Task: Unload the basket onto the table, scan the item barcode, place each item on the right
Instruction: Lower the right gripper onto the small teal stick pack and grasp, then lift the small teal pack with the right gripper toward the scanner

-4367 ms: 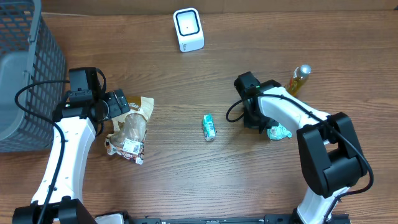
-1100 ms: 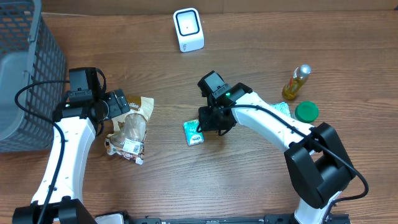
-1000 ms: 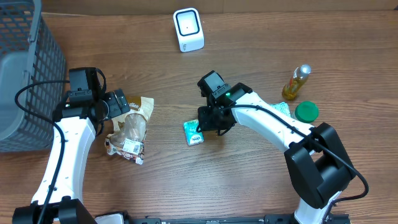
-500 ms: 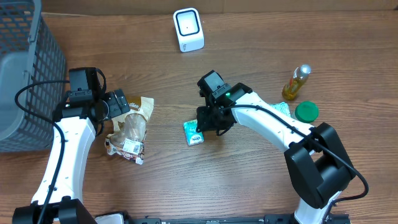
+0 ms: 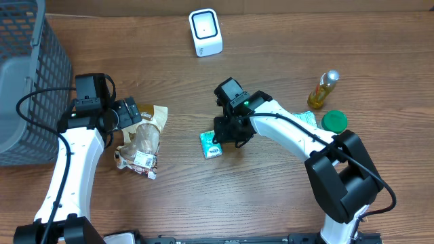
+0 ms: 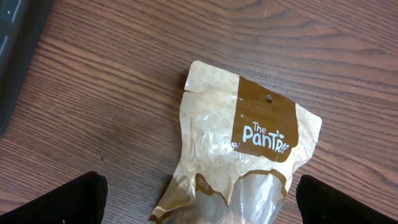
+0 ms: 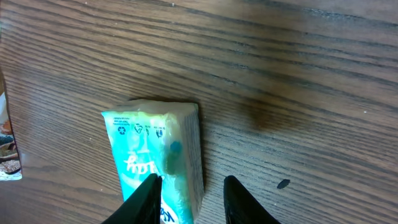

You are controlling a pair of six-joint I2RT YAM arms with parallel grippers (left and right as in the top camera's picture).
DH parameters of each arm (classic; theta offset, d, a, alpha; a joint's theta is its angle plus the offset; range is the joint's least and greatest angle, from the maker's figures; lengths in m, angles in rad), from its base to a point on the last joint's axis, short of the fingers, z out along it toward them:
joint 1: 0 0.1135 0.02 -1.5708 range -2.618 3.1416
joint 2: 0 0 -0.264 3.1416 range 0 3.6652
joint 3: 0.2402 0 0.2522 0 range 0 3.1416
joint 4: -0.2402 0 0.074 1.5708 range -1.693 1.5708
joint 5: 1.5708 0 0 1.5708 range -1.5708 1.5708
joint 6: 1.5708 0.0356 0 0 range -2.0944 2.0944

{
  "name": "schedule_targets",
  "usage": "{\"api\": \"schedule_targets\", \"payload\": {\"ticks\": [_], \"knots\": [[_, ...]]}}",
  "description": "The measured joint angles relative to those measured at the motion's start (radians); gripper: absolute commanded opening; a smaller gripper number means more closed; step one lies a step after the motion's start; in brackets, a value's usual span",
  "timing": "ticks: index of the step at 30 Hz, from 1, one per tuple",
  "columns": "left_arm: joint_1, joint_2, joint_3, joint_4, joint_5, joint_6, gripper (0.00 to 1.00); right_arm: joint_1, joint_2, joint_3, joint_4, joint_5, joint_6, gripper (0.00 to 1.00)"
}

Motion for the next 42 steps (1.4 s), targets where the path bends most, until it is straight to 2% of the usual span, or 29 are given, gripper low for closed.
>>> {"api": "schedule_targets", "payload": {"ticks": [8,10,13,19,42], "knots": [[0.000,0.000,0.000,0.000,0.000,0.000,1.00,0.024,0.000,-0.002,0.018,0.001,0.001,0.34],[0.000,0.000,0.000,0.000,0.000,0.000,0.99,0.036,0.000,-0.014,0.041,0.000,0.000,0.33],[0.000,0.000,0.000,0.000,0.000,0.000,1.00,0.046,0.000,-0.045,0.079,0.000,-0.001,0.27],[0.000,0.000,0.000,0.000,0.000,0.000,1.00,0.045,0.000,-0.066,0.110,0.001,0.000,0.27],[0.000,0.000,0.000,0.000,0.000,0.000,0.99,0.028,0.000,-0.066,0.108,0.002,0.000,0.28]]}}
